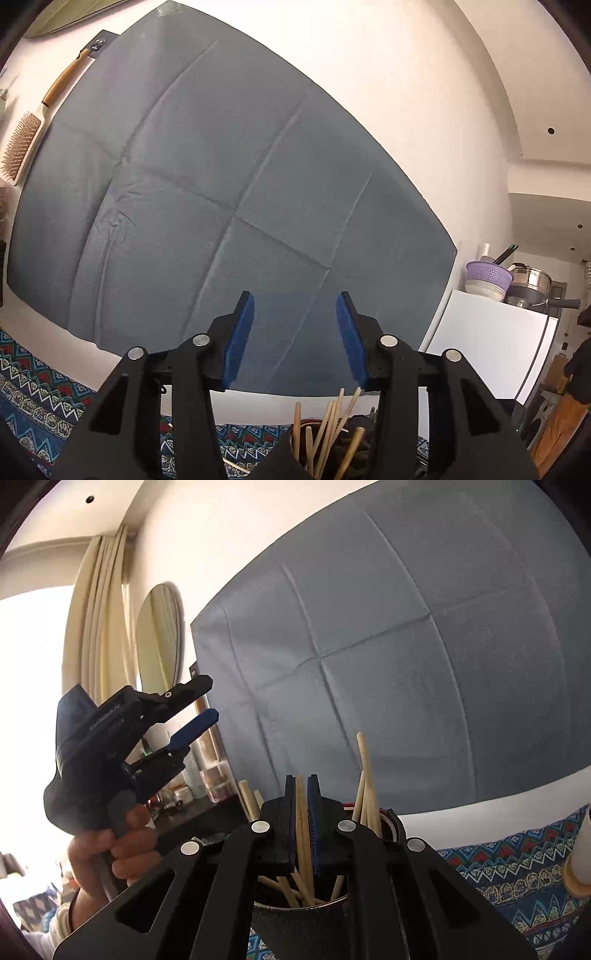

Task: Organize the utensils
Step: 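Open both tools and raise them away from the holder, then move the left tool down to the chopstick lying beside the holder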

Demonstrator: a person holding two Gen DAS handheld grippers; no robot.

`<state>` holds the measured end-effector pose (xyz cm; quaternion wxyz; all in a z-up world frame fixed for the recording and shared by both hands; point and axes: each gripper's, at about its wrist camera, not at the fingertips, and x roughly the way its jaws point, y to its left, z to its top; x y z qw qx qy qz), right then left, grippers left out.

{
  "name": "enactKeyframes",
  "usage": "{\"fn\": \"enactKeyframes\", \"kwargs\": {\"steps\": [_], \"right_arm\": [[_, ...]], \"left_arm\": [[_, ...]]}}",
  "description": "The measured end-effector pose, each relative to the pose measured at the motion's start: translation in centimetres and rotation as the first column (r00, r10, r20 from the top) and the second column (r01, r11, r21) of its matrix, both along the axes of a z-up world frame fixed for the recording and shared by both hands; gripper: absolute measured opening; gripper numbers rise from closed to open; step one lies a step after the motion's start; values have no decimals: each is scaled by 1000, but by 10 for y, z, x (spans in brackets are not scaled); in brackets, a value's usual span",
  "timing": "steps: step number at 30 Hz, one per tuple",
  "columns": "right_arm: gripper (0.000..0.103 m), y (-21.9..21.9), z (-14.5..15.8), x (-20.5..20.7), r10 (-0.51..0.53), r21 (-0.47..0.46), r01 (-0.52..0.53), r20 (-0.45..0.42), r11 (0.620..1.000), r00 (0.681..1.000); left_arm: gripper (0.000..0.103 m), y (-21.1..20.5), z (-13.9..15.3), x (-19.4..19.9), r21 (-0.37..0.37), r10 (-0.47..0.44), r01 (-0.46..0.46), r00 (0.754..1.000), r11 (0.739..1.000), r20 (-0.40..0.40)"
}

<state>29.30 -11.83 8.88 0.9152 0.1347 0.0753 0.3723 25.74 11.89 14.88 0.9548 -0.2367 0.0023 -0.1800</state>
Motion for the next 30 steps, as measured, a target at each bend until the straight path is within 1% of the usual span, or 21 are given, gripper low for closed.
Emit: {"fn": "enactKeyframes", "kwargs": {"steps": [1,3,4,5,6,7,8,9,10,12,13,14,16,18,20,22,25,26,27,29,30], "right_arm": [[8,-1,1,-1,3,-1,-3,4,1000,1000],[9,-3,5,-2,8,2,-8,8,1000,1000],[9,-5,7,-2,9,5,-9,10,1000,1000],[9,-7,9,-3,10,8,-10,12,1000,1000],[18,-10,12,-4,10,12,-11,15,1000,1000],[25,-13,15,-4,11,17,-11,18,1000,1000],[42,-17,18,-6,4,22,-5,24,1000,1000],[55,-21,21,-7,-7,27,6,31,1000,999],[60,-25,24,-9,-14,34,13,37,999,999],[76,-33,30,-11,-16,49,15,40,999,999],[80,-37,32,-11,-17,53,16,37,998,999],[86,-40,35,-11,-22,55,20,33,998,999],[86,-47,38,-11,-38,56,36,34,998,999],[88,-52,40,-7,-56,52,55,16,997,998],[89,-58,40,-1,-66,48,67,-22,997,998],[89,-64,38,7,-97,43,100,-70,994,993],[89,-71,31,22,-141,37,149,-165,988,976],[89,-73,28,27,-150,34,160,-201,986,968],[89,-74,24,34,-161,27,172,-238,985,958],[90,-76,17,44,-178,3,188,-301,982,937],[89,-75,13,48,-190,-19,195,-323,981,927]], "left_arm": [[56,2,-1,1,0,8,-8,1000,1000,-10],[65,5,-2,6,6,13,-13,999,1000,-37],[67,6,-2,8,10,19,-18,998,1000,-52],[72,7,-3,10,14,29,-28,997,1000,-66],[76,7,-4,13,18,41,-40,996,999,-82],[78,8,-6,15,23,48,-46,994,999,-100],[81,8,-7,19,29,52,-49,991,998,-122],[85,8,-9,22,33,57,-52,988,998,-146],[86,8,-11,26,36,62,-56,984,998,-169],[91,9,-17,34,41,70,-63,973,997,-218],[92,9,-19,38,44,75,-66,967,997,-243],[93,9,-22,42,48,80,-70,960,996,-269],[95,9,-29,49,54,85,-72,944,996,-318],[97,9,-35,57,64,90,-71,925,995,-370],[97,8,-43,65,85,110,-80,895,993,-432],[97,7,-52,75,117,132,-83,853,990,-505],[97,7,-69,91,160,160,-76,766,984,-623],[97,8,-76,96,163,166,-76,734,984,-659],[97,10,-82,100,157,165,-77,707,985,-688],[97,16,-94,107,131,153,-83,662,988,-734],[97,18,-99,106,126,153,-89,646,988,-747]]}}
